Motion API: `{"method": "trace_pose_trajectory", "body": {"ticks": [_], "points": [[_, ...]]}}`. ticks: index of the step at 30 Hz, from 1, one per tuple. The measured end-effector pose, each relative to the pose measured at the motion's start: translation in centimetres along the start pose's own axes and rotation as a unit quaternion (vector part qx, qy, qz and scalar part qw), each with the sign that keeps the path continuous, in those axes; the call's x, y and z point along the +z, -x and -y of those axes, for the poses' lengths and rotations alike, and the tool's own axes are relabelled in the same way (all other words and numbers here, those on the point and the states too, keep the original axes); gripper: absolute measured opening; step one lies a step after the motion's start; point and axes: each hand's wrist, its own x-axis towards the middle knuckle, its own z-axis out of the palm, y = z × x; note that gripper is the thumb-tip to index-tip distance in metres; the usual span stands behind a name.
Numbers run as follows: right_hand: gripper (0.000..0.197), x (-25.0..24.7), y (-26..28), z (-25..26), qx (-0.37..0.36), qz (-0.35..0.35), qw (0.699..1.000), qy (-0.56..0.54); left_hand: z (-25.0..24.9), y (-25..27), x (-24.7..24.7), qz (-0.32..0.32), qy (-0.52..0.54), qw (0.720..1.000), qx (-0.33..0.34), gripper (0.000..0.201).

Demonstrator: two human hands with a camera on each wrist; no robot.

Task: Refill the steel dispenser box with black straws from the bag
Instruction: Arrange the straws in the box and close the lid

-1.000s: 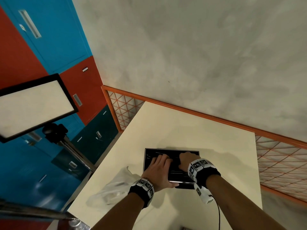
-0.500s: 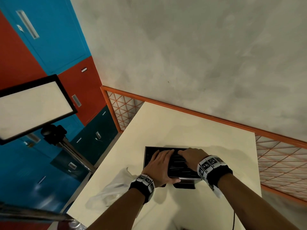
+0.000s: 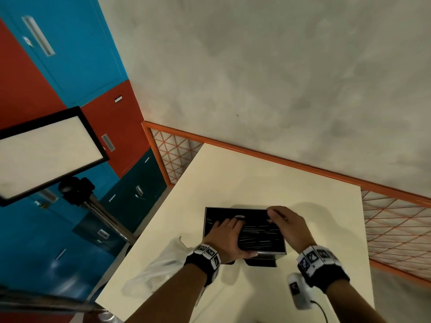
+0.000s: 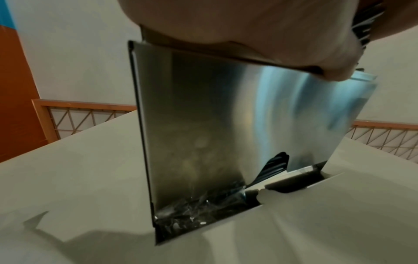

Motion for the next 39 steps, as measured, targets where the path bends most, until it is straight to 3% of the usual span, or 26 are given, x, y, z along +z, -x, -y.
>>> {"method": "trace_pose_trajectory", "body": {"ticks": [4, 9, 12, 15, 18, 24, 30, 35, 39], "points": [[0.015, 3.3, 1.6, -1.3, -0.023, -0.074, 0.997, 0.009, -0.1, 0.2, 0.3, -0.007, -0.014, 1.000, -0.002, 0.100], [0.018, 6.4, 1.5, -2.0, -0.035, -0.054, 0.998, 0.004, -0.4, 0.7, 0.5, -0.007, -0.023, 1.000, -0.002, 0.100], [0.019, 6.0, 1.3, -2.5, -0.061, -0.054, 0.993, 0.080, -0.5, 1.1, 0.6, -0.015, -0.035, 0.999, -0.001, 0.099], [0.027, 5.5, 1.9, -2.3, -0.170, -0.066, 0.966, 0.185, -0.7, 1.1, 0.7, -0.021, -0.050, 0.999, -0.004, 0.098], [0.034, 5.8, 2.7, -2.5, -0.228, -0.003, 0.916, 0.329, -0.7, 1.1, 0.8, -0.035, -0.058, 0.998, 0.000, 0.095], [0.040, 4.8, 2.1, -4.0, -0.211, 0.044, 0.877, 0.429, -0.9, 1.5, 1.2, -0.042, -0.074, 0.996, 0.001, 0.098], [0.045, 5.5, 1.5, -1.4, -0.164, 0.098, 0.840, 0.507, -1.1, 2.4, 1.7, -0.019, -0.074, 0.997, 0.003, 0.100], [0.039, 7.3, -0.7, -0.6, -0.128, 0.208, 0.863, 0.443, -1.2, 2.7, 1.9, -0.011, -0.085, 0.996, 0.002, 0.096], [0.041, 8.3, -2.0, -1.1, -0.092, 0.244, 0.872, 0.413, -1.4, 2.9, 2.1, -0.021, -0.083, 0.996, 0.006, 0.091]]}}
